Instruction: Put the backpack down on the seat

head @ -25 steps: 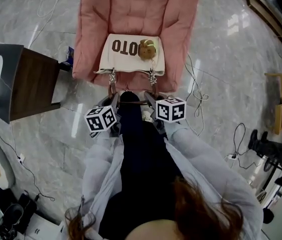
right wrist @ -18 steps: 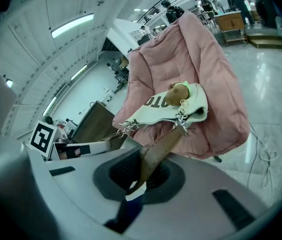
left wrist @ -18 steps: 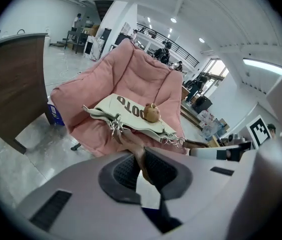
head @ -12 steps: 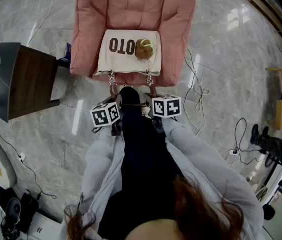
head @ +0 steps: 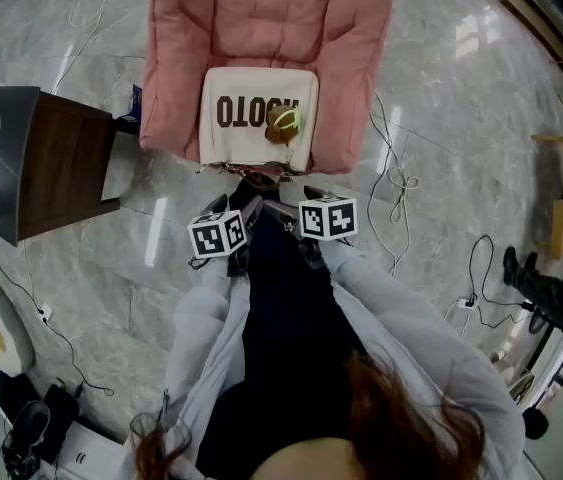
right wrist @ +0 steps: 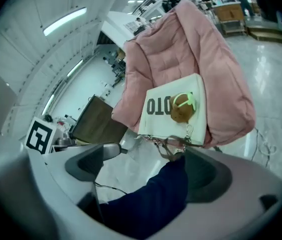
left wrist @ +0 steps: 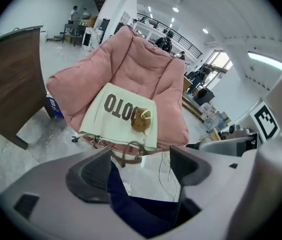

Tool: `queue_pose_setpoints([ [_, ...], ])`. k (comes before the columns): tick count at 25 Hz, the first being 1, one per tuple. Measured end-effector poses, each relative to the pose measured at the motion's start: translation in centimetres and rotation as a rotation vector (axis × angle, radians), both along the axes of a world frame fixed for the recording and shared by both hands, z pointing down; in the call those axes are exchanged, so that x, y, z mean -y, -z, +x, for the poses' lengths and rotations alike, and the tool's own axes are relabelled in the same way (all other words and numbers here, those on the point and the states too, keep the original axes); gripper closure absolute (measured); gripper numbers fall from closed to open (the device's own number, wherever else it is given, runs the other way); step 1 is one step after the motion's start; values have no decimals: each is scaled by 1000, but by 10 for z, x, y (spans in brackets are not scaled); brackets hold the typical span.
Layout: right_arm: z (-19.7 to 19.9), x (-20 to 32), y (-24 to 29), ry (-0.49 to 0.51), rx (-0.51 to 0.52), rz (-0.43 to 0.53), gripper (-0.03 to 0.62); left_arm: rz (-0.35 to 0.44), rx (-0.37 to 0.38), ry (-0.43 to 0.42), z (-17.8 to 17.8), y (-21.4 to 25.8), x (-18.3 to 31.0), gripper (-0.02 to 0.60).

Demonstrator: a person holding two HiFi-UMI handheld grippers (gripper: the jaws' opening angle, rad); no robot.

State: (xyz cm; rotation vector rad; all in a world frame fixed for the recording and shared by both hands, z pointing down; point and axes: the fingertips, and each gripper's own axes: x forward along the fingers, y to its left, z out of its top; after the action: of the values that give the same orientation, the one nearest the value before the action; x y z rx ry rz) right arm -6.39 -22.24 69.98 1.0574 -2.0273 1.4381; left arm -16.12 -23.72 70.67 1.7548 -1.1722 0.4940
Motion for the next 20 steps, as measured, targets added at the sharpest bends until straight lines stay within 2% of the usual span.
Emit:
queue_pose_setpoints([
  [1,-2,-4,-1,39,-14,18,75,4,1,-1,1,1,-1,209],
  [4,-1,-12,1,117,-44,39,48,8,-1,-11,5,3,-3,204],
  [10,13,-8,18,66,-35,78,49,33,-6,-16,4,19,-2,204],
  [15,25,2,47,47,-49,185,52,86,-25,-6,7,50,3,204],
  [20,29,15,87,15,-20,294,83,169,-29,-30,15,85,10,206],
])
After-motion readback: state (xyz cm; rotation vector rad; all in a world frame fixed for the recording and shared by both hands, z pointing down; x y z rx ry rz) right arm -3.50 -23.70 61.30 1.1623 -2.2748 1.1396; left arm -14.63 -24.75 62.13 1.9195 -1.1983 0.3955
